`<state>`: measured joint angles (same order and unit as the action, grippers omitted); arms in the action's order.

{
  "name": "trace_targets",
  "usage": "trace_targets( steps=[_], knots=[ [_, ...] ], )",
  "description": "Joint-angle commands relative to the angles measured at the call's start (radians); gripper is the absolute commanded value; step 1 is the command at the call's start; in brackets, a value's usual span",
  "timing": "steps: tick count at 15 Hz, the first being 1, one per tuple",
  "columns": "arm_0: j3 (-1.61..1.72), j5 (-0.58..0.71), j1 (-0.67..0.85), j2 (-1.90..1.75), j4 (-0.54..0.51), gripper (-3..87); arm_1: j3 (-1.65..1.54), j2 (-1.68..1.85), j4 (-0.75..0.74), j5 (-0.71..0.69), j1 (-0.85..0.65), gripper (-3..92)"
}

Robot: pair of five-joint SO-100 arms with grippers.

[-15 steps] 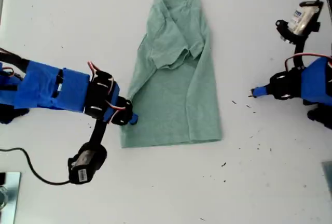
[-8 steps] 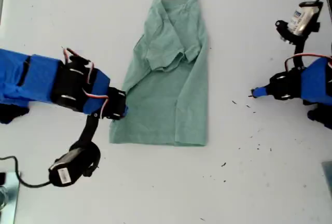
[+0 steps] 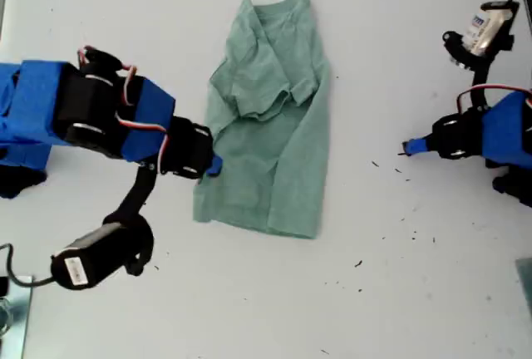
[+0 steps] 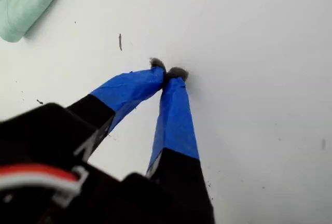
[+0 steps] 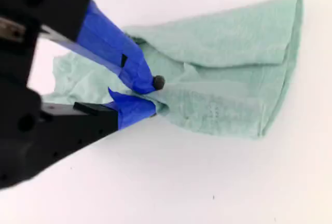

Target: Fold t shirt

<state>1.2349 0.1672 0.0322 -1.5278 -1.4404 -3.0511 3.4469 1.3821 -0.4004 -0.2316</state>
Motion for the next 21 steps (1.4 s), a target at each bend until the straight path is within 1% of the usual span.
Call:
trace_targets(
  steps=[1, 3, 4, 5, 6, 7, 8, 9, 10, 11, 12, 13, 14, 15, 16, 17, 18, 19, 20, 21],
  knots=[
    [-0.278, 0.058, 0.040, 0.173, 0.000, -0.2, -0.038, 0.006, -0.002, 0.002, -0.003, 2.2],
    [-0.311, 0.100, 0.043, 0.304, 0.129, 0.3, -0.038, 0.006, -0.002, 0.003, 0.005, 2.2],
    [-0.316, 0.127, 0.040, 0.365, 0.216, 9.3, -0.038, 0.006, -0.002, 0.005, 0.005, 2.2],
    [-0.328, 0.138, 0.041, 0.453, 0.275, 20.3, -0.038, 0.006, -0.002, 0.005, 0.005, 2.2],
    [-0.368, 0.161, 0.044, 0.543, 0.305, 25.8, -0.038, 0.006, -0.002, 0.005, 0.005, 2.2],
    [-0.367, 0.186, 0.040, 0.586, 0.354, 29.2, -0.038, 0.006, -0.002, 0.005, 0.008, 2.2],
    [-0.367, 0.196, 0.040, 0.617, 0.377, 29.5, -0.038, 0.006, -0.002, 0.006, 0.008, 2.2],
    [-0.367, 0.193, 0.044, 0.606, 0.331, 28.4, -0.038, 0.006, -0.002, 0.005, 0.008, 2.2],
    [-0.365, 0.179, 0.046, 0.518, 0.235, 27.6, -0.038, 0.006, -0.002, 0.005, 0.008, 2.2],
    [-0.351, 0.178, 0.037, 0.357, 0.153, 26.9, -0.038, 0.006, -0.002, 0.005, 0.008, 2.2],
    [-0.339, 0.173, 0.029, 0.166, 0.098, 25.0, -0.038, 0.006, -0.002, 0.003, 0.006, 2.2],
    [-0.296, 0.170, 0.023, -0.040, 0.075, 22.8, -0.038, 0.006, -0.002, 0.002, 0.005, 2.2],
    [-0.235, 0.161, 0.034, -0.196, 0.026, 22.7, -0.038, 0.006, -0.002, 0.002, 0.003, 2.2],
    [-0.106, 0.150, 0.060, -0.318, -0.023, 21.6, -0.038, 0.006, -0.002, 0.002, 0.003, 2.2],
    [0.137, 0.120, 0.084, -0.446, -0.009, 20.3, -0.038, 0.006, -0.002, 0.002, 0.002, 2.2],
    [0.423, 0.092, 0.091, -0.580, 0.078, 18.6, -0.038, 0.006, -0.002, 0.002, 0.000, 2.2],
    [0.701, 0.037, 0.078, -0.716, 0.187, 16.9, -0.038, 0.006, -0.002, 0.005, 0.002, 2.2],
    [0.991, -0.021, 0.061, -0.881, 0.327, 13.6, -0.038, 0.005, -0.002, 0.006, 0.002, 2.2],
    [1.247, -0.086, 0.038, -1.048, 0.434, 10.3, -0.038, 0.005, -0.002, 0.006, 0.000, 2.2],
    [1.466, -0.143, 0.023, -1.207, 0.500, 7.5, -0.038, 0.003, -0.002, 0.006, 0.000, 2.2]
  ],
)
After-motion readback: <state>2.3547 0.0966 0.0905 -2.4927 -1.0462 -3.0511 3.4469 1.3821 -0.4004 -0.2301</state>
